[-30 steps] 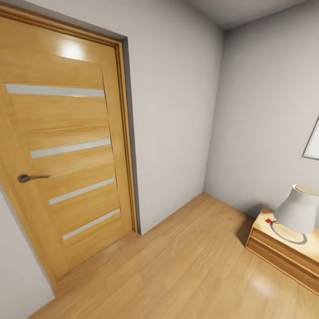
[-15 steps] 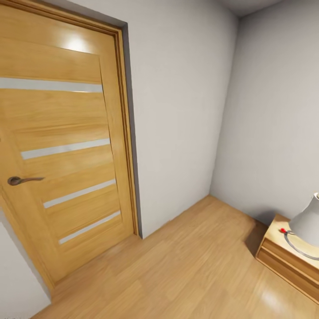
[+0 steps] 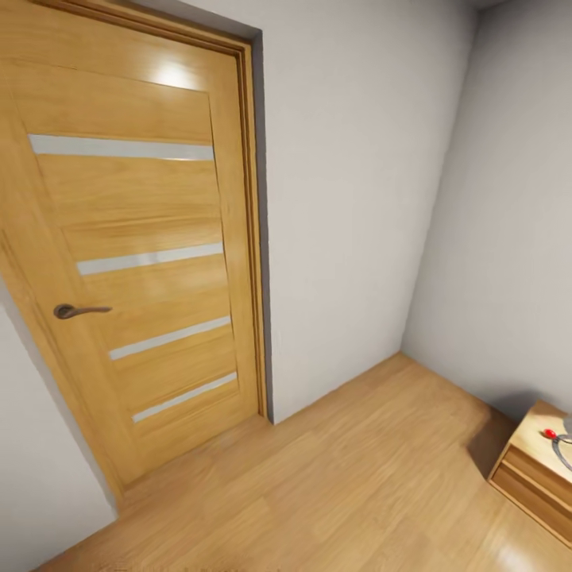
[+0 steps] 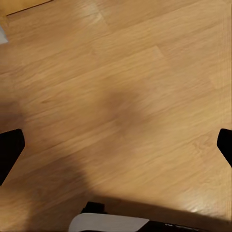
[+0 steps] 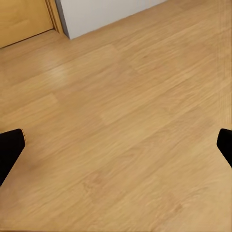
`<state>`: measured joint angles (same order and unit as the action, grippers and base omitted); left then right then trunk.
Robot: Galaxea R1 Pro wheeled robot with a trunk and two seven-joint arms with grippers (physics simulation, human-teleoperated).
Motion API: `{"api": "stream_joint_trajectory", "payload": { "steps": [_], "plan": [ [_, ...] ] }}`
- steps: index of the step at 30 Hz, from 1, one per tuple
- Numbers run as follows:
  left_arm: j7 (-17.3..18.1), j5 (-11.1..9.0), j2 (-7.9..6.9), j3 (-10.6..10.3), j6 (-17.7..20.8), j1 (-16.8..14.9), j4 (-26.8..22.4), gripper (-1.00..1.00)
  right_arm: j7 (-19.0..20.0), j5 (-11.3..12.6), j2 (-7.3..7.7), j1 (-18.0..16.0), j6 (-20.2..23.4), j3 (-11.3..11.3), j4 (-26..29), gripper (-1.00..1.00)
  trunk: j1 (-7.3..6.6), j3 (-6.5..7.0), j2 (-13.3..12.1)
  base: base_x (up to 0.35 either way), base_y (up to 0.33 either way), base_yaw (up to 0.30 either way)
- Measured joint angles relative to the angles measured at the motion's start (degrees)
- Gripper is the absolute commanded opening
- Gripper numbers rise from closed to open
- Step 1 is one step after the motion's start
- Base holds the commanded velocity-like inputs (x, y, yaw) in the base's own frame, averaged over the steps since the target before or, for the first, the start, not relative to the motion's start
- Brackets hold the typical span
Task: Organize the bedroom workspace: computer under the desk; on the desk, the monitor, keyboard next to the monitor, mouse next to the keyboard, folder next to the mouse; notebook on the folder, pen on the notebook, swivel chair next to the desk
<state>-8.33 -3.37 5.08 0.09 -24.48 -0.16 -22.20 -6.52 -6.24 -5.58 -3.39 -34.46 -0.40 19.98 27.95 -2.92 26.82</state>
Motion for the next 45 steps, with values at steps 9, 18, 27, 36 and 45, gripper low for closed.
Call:
{"api": "stream_joint_trajectory", "payload": {
  "steps": [9,18,27,36,45],
  "plan": [
    [0.92,-0.14,-1.65,0.33,-0.04,0.0,1.99,1.0,-0.01,0.0,0.53,0.0,-0.02,0.0,0.01,1.0,0.0,-0.52,0.0,0.001,-0.106,0.237],
    [1.05,-0.17,-1.84,0.64,-4.43,0.0,5.72,1.0,-0.09,0.06,1.08,0.0,-0.31,0.0,0.01,1.0,0.0,-0.9,0.0,0.0,-0.293,0.252],
    [1.04,-0.22,-1.9,1.07,-5.03,0.0,6.54,1.0,-0.11,0.23,1.42,0.0,-0.75,-0.04,0.1,1.0,0.0,-0.86,0.0,0.0,-0.326,0.271],
    [1.01,-0.23,-2.26,1.14,-5.09,0.0,6.59,1.0,-0.11,0.25,1.47,0.0,-1.26,-0.08,0.14,1.0,0.0,-0.73,0.01,0.0,-0.075,0.099],
    [0.99,-0.28,-2.3,1.76,-5.09,0.0,6.59,1.0,-0.1,0.2,1.45,0.0,-1.24,-0.08,0.09,1.0,0.0,-0.72,0.0,0.0,-0.004,0.238]
  ]
}}
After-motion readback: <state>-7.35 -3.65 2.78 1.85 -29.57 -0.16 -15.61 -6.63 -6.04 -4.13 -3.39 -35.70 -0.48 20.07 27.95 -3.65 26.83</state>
